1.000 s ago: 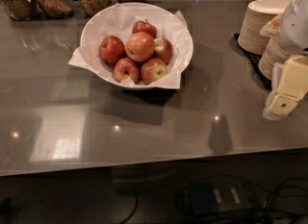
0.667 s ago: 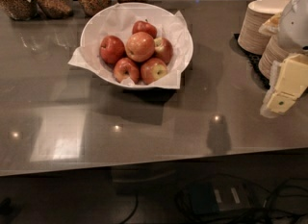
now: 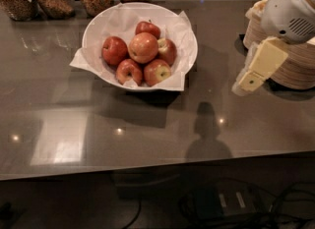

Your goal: Pick apple from white bowl

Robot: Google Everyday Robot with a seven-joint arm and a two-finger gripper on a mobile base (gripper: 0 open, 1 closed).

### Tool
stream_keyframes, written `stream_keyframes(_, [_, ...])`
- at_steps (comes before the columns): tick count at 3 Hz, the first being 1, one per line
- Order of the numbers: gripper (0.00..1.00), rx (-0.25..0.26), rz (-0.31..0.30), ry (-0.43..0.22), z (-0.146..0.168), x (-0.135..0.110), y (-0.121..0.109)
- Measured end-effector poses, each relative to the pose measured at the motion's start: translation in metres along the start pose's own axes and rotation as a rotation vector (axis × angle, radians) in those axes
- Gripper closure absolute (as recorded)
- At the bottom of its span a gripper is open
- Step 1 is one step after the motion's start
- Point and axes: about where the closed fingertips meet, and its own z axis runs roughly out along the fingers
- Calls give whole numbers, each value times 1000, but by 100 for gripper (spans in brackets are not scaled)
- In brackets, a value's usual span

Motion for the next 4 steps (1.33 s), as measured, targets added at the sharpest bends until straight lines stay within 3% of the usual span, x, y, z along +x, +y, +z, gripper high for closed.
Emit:
stream_keyframes(1, [0,13,52,-121,23,-37,-23])
stream_keyframes(2, [0,-18,105,-197,54,-73,-40])
stream_keyframes(4, [0,-167,158,-283,110,-134,-48])
